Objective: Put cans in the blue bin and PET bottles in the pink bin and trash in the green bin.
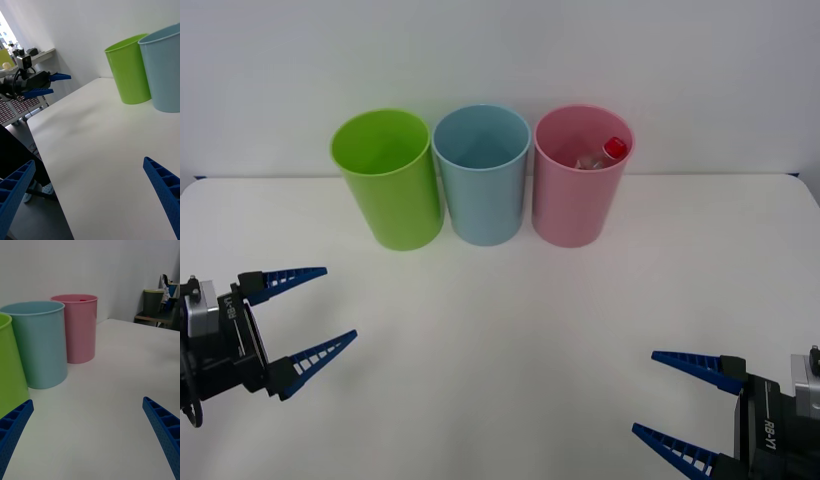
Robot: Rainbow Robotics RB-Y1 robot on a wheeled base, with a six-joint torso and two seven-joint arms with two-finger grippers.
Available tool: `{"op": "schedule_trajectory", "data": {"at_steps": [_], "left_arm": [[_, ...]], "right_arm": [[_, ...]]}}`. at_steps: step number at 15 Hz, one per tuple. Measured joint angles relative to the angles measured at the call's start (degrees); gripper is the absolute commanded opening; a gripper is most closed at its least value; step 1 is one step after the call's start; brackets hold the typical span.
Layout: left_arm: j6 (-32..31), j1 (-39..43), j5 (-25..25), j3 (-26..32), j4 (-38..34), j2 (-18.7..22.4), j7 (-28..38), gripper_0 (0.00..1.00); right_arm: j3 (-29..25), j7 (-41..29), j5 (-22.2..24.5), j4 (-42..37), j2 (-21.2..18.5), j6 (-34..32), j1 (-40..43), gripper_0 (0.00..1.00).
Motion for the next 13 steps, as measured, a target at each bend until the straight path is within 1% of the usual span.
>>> {"op": "schedule_trajectory", "data": {"at_steps": [13], "left_arm": [[-0.09,0.87,-0.56,0.27,0.02,0.00,0.40,1.00]], "right_arm": [[0.00,0.00,0.00,0.00,0.00,0.00,0.00,1.00]]}}
